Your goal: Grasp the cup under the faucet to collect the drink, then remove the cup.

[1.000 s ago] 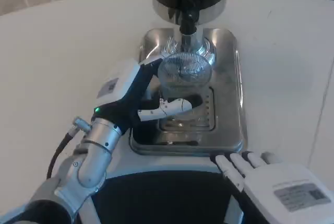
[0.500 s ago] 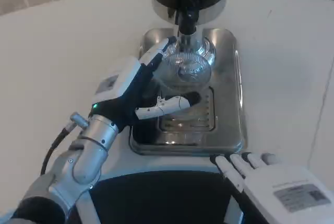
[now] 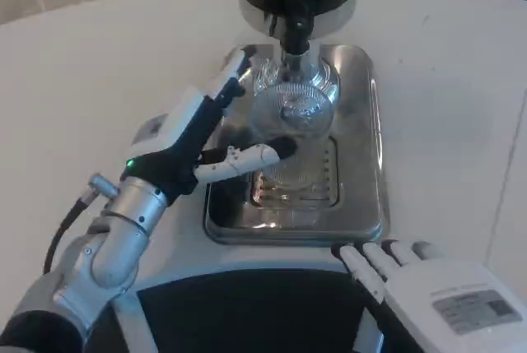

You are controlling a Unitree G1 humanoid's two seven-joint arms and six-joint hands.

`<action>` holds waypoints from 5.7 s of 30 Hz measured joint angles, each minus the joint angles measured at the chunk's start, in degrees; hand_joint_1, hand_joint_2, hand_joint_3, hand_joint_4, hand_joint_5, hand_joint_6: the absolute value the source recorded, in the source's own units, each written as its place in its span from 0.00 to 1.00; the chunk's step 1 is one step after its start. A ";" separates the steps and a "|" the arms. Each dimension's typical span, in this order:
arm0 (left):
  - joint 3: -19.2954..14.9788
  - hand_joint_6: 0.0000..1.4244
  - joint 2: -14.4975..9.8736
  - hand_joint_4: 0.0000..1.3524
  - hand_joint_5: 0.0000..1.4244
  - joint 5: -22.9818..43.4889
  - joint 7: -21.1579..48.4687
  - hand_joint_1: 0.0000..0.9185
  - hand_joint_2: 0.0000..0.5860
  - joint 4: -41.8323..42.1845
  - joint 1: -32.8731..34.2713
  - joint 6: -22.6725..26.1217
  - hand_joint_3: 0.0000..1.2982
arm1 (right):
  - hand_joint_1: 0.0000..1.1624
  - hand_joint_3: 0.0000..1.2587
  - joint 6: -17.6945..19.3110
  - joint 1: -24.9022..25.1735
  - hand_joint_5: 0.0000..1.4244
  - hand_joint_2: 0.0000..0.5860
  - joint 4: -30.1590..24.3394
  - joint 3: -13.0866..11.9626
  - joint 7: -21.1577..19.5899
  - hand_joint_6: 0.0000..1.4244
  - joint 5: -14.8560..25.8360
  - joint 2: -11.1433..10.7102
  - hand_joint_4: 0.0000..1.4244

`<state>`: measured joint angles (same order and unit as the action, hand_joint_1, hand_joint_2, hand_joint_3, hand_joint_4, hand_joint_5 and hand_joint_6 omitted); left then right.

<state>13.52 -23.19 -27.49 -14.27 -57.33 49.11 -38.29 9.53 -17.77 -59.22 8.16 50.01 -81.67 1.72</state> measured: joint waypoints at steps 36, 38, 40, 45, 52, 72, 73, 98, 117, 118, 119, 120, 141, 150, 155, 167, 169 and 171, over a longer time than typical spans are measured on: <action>-6.28 0.19 -16.16 0.07 0.14 4.39 4.27 0.04 0.07 3.85 -14.19 -7.77 0.07 | 0.21 0.00 -20.12 17.99 0.00 0.77 0.00 -7.31 3.02 0.00 15.04 2.22 0.00; -6.27 0.19 -16.73 0.07 0.14 4.20 4.22 0.04 0.07 4.19 -15.15 -8.37 0.07 | 0.21 0.00 -22.24 19.19 0.00 0.77 0.01 -7.64 3.34 0.00 15.61 2.23 0.00; -6.27 0.19 -17.33 0.07 0.14 3.87 4.19 0.04 0.07 4.79 -16.43 -9.03 0.07 | 0.21 0.00 -25.01 21.15 0.00 0.77 0.11 -7.98 3.75 0.00 16.55 2.24 0.00; -6.28 0.18 -18.48 0.07 0.14 2.40 4.11 0.05 0.09 6.56 -19.27 -9.78 0.08 | 0.21 0.00 -31.33 25.22 0.00 0.78 0.75 -9.24 4.05 0.00 20.00 2.28 0.00; -6.32 0.17 -19.14 0.07 0.13 2.02 4.09 0.05 0.09 10.79 -23.26 -10.55 0.08 | 0.20 0.00 -41.06 32.52 0.00 0.79 5.47 -11.86 3.59 0.00 27.61 0.00 0.00; -7.95 0.15 -19.19 0.07 0.12 2.11 6.85 0.05 0.09 19.16 -29.24 -8.57 0.08 | 0.19 0.00 -54.76 45.38 0.00 0.81 14.80 -11.66 -6.42 0.01 49.34 -11.27 0.00; -7.95 0.15 -19.15 0.07 0.12 2.11 7.00 0.05 0.09 19.57 -29.37 -8.43 0.08 | 0.19 0.00 -55.13 46.18 0.00 0.81 15.12 -11.45 -7.04 0.01 50.34 -11.71 0.00; -9.08 0.14 -18.94 0.07 0.12 2.10 7.87 0.05 0.09 27.17 -34.12 -6.48 0.08 | 0.17 0.00 -58.65 54.35 0.00 0.80 22.14 -7.22 -17.01 0.02 69.58 -20.22 0.00; -11.20 0.14 -18.95 0.07 0.12 2.42 9.81 0.05 0.10 30.20 -37.27 -4.92 0.08 | 0.15 0.00 -58.20 62.38 0.00 0.78 25.26 -4.16 -21.03 0.02 76.04 -22.97 0.00; -11.37 0.14 -18.95 0.07 0.12 2.43 9.95 0.05 0.10 30.21 -37.27 -4.86 0.08 | 0.15 0.00 -58.20 62.38 0.00 0.78 25.26 -3.96 -21.25 0.02 76.20 -23.06 0.00; -11.48 0.14 -18.94 0.07 0.12 2.43 10.00 0.05 0.10 30.21 -37.27 -4.82 0.08 | 0.15 0.00 -58.20 62.39 0.00 0.78 25.26 -3.85 -21.36 0.02 76.25 -23.10 0.00; -11.57 0.14 -18.95 0.07 0.12 2.44 10.04 0.05 0.10 30.20 -37.27 -4.79 0.08 | 0.15 0.00 -58.20 62.39 0.00 0.78 25.26 -3.76 -21.44 0.02 76.32 -23.15 0.00; -12.73 0.14 -18.97 0.07 0.12 3.35 11.44 0.05 0.10 29.41 -37.27 -4.70 0.09 | 0.07 0.00 -52.20 62.53 0.00 0.78 27.53 2.68 -22.27 0.00 75.19 -27.50 0.00; -12.98 0.14 -19.36 0.07 0.12 4.31 11.44 0.04 0.10 28.91 -37.37 -4.71 0.09 | 0.06 0.00 -47.89 63.15 0.00 0.78 28.06 6.85 -22.03 0.00 70.74 -30.21 0.00; -13.04 0.14 -19.42 0.07 0.12 4.41 11.44 0.03 0.10 28.86 -37.37 -4.72 0.09 | 0.06 0.00 -45.24 63.66 0.00 0.79 28.31 8.68 -21.03 0.00 67.75 -32.07 0.00; -14.34 0.15 -17.18 0.01 0.13 8.68 13.03 0.11 0.06 29.94 -36.93 -2.59 0.00 | 0.07 0.00 -43.57 62.84 0.00 0.81 27.66 8.96 -20.04 0.00 65.12 -32.76 0.00; -14.57 0.15 -16.21 0.00 0.13 9.40 13.30 0.13 0.06 30.72 -36.59 -1.56 0.00 | 0.07 0.00 -43.56 62.72 0.00 0.81 27.55 8.93 -20.04 0.00 64.96 -32.74 0.00; -14.69 0.15 -14.54 0.00 0.13 10.25 13.76 0.14 0.05 32.45 -35.95 -0.06 0.00 | 0.07 0.00 -43.55 62.55 0.00 0.81 27.42 8.87 -20.04 0.00 64.71 -32.70 0.00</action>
<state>-1.16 -37.73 -17.24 -0.51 -24.89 13.16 -38.35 -34.02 44.78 -31.79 17.03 29.97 -16.97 -30.98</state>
